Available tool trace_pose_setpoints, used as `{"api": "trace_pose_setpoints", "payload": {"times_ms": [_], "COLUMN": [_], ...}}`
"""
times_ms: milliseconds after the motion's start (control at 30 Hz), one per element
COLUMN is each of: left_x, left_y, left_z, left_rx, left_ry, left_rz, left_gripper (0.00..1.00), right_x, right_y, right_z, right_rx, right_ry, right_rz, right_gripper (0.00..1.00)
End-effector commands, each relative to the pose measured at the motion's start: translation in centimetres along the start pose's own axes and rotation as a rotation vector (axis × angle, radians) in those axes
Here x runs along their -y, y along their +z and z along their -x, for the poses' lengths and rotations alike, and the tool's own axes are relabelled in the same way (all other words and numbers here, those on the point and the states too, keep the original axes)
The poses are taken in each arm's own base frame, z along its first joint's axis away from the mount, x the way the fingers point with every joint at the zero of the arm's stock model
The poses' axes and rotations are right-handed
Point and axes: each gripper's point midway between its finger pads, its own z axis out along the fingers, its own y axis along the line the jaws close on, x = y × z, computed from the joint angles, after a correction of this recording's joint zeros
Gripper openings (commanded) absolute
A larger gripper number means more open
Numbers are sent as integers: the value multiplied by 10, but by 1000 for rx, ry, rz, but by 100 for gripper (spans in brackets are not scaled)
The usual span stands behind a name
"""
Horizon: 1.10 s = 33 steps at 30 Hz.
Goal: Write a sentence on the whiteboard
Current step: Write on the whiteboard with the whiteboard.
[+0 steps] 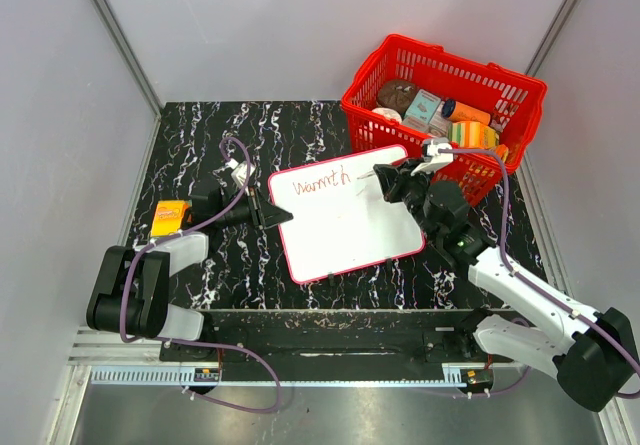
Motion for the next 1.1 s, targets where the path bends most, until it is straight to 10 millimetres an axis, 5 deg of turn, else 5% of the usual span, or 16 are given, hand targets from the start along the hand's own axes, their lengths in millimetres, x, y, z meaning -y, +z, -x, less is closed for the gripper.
{"api": "trace_pose_setpoints", "payload": {"times_ms": [0, 367, 733, 1067], "left_x": [-25, -24, -25, -25], "left_y": [3, 3, 3, 4], "left_z": [5, 6, 5, 5], "left_rx": [33, 38, 32, 31], "left_ry": [171, 178, 173, 173], "left_rz": [117, 120, 117, 116], "left_gripper": [0, 0, 0, 0], "right_x": [-4, -2, 10, 23], "right_y": [-1, 5, 26, 40], "right_z": [15, 11, 33, 24], "right_rx": [32, 10, 30, 8], "right_ry": [-13, -14, -51, -52], "right_rz": [18, 9, -12, -51], "right_gripper": [0, 0, 0, 0]}}
